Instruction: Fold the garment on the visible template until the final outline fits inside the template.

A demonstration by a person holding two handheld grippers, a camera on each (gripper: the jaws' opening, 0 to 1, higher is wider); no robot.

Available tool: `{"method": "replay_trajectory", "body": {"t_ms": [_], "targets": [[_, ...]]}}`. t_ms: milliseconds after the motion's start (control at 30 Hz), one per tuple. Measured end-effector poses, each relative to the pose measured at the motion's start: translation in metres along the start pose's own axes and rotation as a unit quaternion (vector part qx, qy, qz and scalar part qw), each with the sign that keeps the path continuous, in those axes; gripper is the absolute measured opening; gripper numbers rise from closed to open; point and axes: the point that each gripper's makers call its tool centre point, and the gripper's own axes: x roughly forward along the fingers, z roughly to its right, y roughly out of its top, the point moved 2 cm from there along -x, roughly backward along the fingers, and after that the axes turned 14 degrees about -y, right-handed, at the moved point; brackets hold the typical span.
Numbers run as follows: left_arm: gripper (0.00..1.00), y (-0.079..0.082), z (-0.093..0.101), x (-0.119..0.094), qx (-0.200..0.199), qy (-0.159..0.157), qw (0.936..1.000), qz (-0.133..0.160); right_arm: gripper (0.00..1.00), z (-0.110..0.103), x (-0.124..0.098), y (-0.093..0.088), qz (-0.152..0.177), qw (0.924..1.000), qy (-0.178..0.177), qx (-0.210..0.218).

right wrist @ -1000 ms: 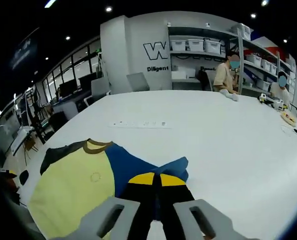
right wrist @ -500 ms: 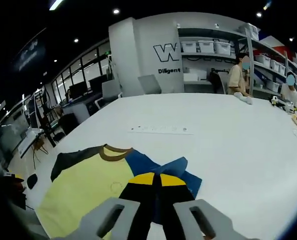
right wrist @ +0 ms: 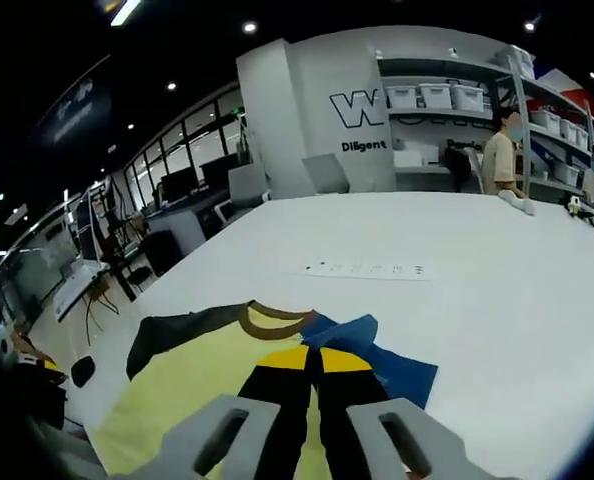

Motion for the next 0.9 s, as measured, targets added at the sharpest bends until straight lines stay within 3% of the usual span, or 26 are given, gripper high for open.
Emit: {"method": "replay_trajectory", "body": {"t_ms": [400, 900], "targets": [[0.99, -0.003, 0.003, 0.001, -0.003, -0.006, 1.0000, -0.004, 0.00, -0.047, 0.009, 0.008, 0.006, 0.9991, 0.042, -0.005], [0.99, -0.003, 0.003, -0.001, -0.003, -0.004, 1.0000, -0.003, 0.00, -0.097, 0.024, -0.013, -0.010, 0.9930, 0.046, -0.108]]}}
